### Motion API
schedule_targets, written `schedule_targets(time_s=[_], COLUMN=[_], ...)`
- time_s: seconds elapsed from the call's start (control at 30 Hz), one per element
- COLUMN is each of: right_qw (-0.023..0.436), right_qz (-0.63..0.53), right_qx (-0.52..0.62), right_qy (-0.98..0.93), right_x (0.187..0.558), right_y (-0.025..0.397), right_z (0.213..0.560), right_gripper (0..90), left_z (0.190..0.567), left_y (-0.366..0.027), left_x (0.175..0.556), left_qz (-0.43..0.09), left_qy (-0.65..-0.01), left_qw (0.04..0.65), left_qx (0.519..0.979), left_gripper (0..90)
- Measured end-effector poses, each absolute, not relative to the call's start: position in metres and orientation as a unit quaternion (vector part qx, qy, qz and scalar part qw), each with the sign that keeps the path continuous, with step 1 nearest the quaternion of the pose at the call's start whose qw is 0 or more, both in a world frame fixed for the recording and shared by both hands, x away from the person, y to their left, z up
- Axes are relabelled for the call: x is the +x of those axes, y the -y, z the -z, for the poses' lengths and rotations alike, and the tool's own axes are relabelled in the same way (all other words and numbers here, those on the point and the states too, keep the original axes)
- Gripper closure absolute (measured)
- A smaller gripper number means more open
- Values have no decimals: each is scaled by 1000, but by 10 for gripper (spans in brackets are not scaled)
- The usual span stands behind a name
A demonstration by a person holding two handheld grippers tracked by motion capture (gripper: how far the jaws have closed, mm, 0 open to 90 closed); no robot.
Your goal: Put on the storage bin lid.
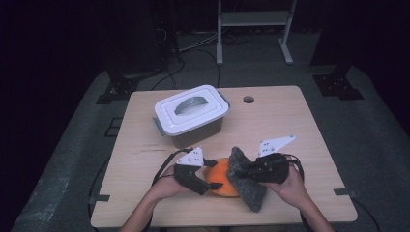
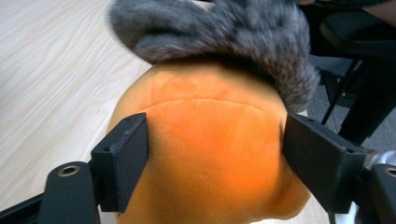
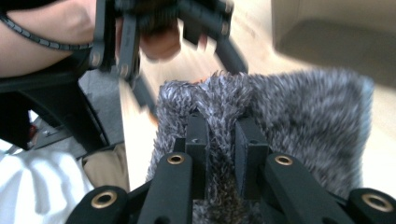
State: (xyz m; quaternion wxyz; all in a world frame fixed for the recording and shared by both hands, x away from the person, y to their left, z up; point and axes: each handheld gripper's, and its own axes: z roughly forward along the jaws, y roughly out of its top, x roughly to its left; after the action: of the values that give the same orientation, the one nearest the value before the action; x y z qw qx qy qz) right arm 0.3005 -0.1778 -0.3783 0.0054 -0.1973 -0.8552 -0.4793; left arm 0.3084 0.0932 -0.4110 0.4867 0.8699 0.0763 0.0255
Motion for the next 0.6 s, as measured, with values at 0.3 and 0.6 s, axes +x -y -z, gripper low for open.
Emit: schedule_targets(time_s=[0.3,0.6], right_qw=[4,9], right_qz=[454,460], right_qx=[-214,-188], right_qy=[865,868], right_x=[305,292], right_y=[180,176], right_z=[391,373], right_gripper=[772,774], left_z=[409,408], left_y=[-99,-92], left_x=[314,308], left_qz=[-21,-23], left_qy=[-108,-76], left_qw=[477,482], left_qx=[872,873], left_gripper=[125,250])
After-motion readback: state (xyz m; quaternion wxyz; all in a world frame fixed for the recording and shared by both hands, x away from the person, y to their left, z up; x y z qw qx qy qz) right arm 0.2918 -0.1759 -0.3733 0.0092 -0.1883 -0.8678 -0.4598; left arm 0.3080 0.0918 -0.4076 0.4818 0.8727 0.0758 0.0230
